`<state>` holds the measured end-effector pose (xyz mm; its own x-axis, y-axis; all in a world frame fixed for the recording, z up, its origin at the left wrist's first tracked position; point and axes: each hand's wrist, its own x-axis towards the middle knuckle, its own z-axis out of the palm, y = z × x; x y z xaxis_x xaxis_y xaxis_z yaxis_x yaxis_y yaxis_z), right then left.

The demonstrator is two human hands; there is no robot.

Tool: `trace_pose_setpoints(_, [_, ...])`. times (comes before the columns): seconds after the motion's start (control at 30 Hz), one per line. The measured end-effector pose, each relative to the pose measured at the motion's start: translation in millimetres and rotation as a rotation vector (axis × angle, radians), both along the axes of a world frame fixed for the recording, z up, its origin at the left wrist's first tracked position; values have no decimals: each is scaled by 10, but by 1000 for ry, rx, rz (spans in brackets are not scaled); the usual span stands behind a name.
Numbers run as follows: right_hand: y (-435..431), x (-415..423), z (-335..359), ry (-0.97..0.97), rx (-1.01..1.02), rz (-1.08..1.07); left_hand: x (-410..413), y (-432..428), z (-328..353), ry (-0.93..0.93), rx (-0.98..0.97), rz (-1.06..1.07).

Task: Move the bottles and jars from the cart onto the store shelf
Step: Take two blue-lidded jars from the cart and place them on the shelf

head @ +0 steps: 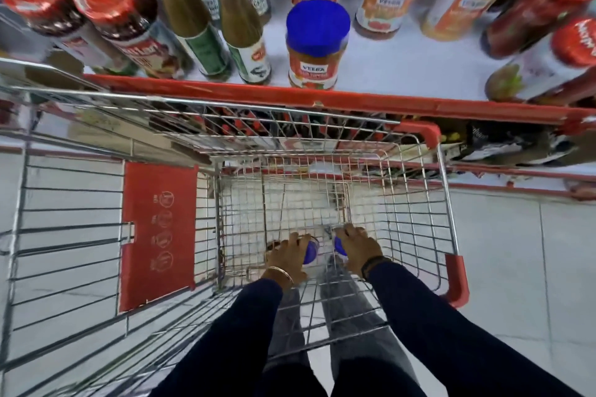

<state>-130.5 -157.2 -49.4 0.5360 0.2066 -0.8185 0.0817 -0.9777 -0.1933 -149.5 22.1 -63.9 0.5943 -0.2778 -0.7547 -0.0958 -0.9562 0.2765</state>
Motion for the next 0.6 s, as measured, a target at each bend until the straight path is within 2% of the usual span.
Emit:
trace_pose_setpoints(0.2, [-52,87,-36,-54,50,-4,29,-74,-1,-55,6,2])
trace_pose_setpoints(0.33, [-198,100,124,-84,160,-128,129,-61,217,-93,-40,67])
trace_pose_setpoints(0.6, [-447,179,1201,-324,272,-271,306,-132,1184,-269,-169,70])
